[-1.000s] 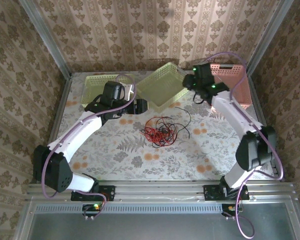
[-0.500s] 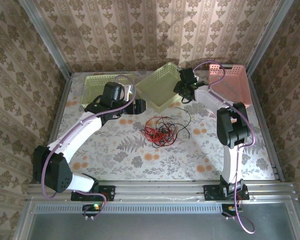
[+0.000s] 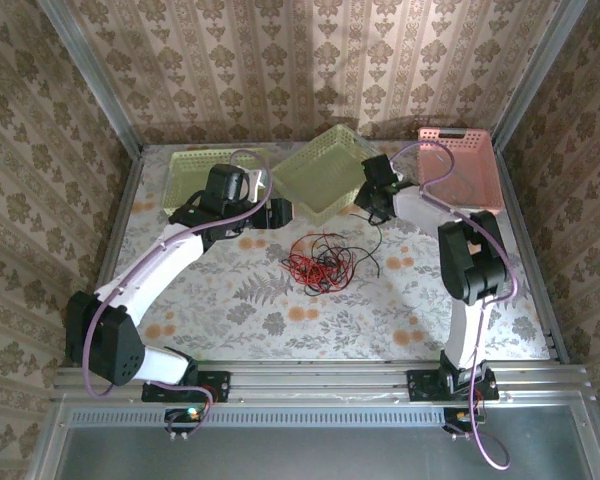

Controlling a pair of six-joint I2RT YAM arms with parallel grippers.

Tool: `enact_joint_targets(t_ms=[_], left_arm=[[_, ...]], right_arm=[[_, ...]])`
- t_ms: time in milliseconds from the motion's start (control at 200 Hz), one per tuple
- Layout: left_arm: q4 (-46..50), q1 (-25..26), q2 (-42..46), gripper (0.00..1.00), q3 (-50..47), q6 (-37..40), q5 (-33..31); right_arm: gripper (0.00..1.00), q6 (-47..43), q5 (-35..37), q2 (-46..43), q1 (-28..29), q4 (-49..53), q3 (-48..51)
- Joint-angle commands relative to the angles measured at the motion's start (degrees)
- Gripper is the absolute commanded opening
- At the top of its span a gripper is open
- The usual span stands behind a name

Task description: Untangle the cables

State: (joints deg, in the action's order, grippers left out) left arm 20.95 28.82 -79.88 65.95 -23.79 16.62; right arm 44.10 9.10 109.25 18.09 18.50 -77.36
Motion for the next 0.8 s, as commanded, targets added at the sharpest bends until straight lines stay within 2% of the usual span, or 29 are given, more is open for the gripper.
enact_joint_targets(t_ms=[0,150,265,470,560,795], left_arm=[[0.09,0.38,1.48,0.82,-0.28,1.08,0.74],[0.62,2.33,0.91,0.82,-0.29,2.14,-0.51],[0.69,4.09,-0.64,0.82,-0.3,2.18,-0.33],[1.15,7.74,-5.06,0.8,0.48,0.73,2.88],[2.28,9.77,-6.68,0.8,1.17,1.09,2.76],[2.93,13.01,-10.05,0.8,1.18,0.01,2.46]], right_arm=[[0.48,-4.86,1.52,-10.33,2.78,-2.64,5.05],[0.48,-10.55,-2.67,-18.79,7.92,-1.92,13.27],[0.48,-11.36,-7.11,-22.86,12.09,2.15,16.19],[0.48,-11.02,-9.58,-31.76,19.43,9.25,19.53],[0.48,-9.36,-7.73,-33.61,21.27,11.26,21.63],[0.46,-3.18,-8.84,-35.2,22.17,2.62,31.65]])
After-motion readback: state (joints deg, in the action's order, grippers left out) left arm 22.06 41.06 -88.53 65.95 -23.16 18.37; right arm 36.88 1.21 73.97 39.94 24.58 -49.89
